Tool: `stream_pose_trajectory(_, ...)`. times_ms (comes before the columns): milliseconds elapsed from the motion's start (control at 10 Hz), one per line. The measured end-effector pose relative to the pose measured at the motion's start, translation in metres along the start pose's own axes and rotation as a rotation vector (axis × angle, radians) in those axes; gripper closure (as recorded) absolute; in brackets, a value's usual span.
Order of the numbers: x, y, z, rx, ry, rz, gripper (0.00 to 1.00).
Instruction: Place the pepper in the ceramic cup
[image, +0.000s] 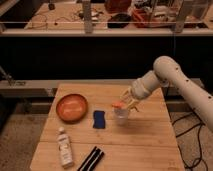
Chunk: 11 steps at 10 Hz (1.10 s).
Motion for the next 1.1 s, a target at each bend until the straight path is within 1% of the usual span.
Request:
stream_pose_trajectory(200, -0.003, -0.002, 0.004, 0.024, -0.013, 0.018, 0.96)
stream_pose_trajectory(500, -0.006, -0.007, 0.013, 0.039, -0.034, 0.037, 0.96)
stream_pose_trajectory(800, -0.014, -0.015, 0.024, 0.043, -0.055, 0.035, 0.96)
stream_pose_trajectory(1100, -0.017, -0.025, 0.028, 0.056, -0.074, 0.029, 0.96)
